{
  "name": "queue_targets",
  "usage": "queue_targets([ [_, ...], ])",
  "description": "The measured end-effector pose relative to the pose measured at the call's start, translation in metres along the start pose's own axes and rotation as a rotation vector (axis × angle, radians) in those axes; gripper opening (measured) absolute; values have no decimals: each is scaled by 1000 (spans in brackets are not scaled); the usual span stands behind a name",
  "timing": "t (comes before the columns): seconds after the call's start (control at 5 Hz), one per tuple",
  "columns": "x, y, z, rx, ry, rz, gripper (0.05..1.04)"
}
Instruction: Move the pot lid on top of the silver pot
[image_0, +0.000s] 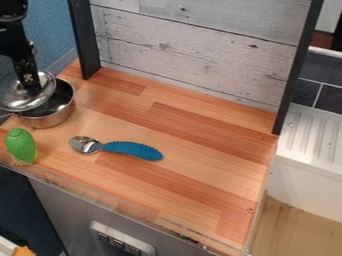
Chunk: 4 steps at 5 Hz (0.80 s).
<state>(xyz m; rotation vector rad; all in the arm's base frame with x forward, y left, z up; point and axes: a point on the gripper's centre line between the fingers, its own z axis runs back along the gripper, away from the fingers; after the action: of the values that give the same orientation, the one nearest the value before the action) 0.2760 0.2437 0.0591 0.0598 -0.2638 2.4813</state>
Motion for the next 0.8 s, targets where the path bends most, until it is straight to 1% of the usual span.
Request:
queue_targets([
  [0.2,-6,6,-2,23,30,-24,270],
  [0.4,-15,12,-3,39,40,-58,269],
  [0.6,-19,15,-2,51,51,-71,270],
  [0.8,-23,13,-3,32,17,-67,270],
])
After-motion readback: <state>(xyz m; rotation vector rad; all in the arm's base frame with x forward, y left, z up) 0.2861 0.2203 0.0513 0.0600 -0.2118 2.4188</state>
